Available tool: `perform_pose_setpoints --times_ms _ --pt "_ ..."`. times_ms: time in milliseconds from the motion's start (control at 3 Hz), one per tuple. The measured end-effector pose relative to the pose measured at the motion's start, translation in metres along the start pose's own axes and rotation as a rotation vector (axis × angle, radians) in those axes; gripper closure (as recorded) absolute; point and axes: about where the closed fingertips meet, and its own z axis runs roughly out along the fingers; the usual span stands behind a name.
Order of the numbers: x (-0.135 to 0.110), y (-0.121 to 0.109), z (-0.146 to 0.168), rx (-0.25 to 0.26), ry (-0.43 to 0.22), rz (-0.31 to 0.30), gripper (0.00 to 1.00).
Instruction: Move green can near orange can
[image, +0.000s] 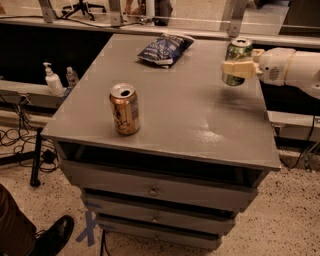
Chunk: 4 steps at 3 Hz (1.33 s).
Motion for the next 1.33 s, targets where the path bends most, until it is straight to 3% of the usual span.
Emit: perform_pose_setpoints --times_ms 333,667,1333 --pt "0.0 0.0 0.0 0.0 0.0 0.0 1.0" --pt "-0.01 0.019 0.016 -0.028 -0.057 0.037 1.0" --pt "-0.028 0.09 0.061 -0.114 -0.156 0.119 1.0"
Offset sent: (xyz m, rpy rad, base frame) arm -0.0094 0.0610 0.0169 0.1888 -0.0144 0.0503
